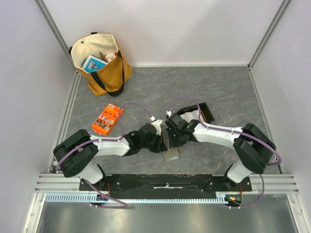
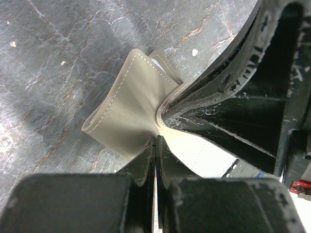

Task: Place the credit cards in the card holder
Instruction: Close the card holder at the center of the board.

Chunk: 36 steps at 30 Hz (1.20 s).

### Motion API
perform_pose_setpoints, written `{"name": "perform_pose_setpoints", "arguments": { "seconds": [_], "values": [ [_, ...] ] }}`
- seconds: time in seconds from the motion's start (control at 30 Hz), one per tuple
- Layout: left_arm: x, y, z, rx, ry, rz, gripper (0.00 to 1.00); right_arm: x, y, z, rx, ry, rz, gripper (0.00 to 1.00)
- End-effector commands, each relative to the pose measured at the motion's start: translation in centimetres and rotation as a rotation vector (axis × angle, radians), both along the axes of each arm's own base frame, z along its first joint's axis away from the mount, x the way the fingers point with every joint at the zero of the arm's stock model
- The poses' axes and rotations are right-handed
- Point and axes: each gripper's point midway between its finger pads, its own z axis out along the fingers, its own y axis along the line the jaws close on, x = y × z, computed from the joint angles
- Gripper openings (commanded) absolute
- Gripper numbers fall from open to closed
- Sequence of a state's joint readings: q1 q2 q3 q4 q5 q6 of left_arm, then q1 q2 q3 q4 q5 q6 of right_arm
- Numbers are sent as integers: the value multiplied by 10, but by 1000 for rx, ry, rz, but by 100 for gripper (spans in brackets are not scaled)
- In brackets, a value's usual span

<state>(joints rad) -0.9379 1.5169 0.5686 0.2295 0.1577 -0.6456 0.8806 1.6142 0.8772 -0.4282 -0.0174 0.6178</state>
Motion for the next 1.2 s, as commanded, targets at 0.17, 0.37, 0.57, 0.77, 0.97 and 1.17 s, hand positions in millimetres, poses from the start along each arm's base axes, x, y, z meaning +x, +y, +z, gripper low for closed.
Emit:
{"name": "perform_pose_setpoints", "arguments": {
  "seconds": [0.17,0.37,0.57,0.77,0.97,1.17],
  "values": [
    [-13,19,-26,59,45,38,2,-76,-107,-109,-461,242,-43,0],
    [-10,19,-18,12,32,78,2,-75,-108,-112,-485,247,-56,0],
    [-10,16,-20,7,38,77,2,-72,-110,-112,-527,244,-71,3],
    [-10,18,-19,9,31,71,2,-56,-99,-93,-470,162,-100,28],
    [-10,16,-17,10,23,57,2,-25,-74,-58,-349,22,-135,39],
    [-7,17,-14,28,12,61,2,6,-56,-11,-214,-131,-197,39]
  ]
}}
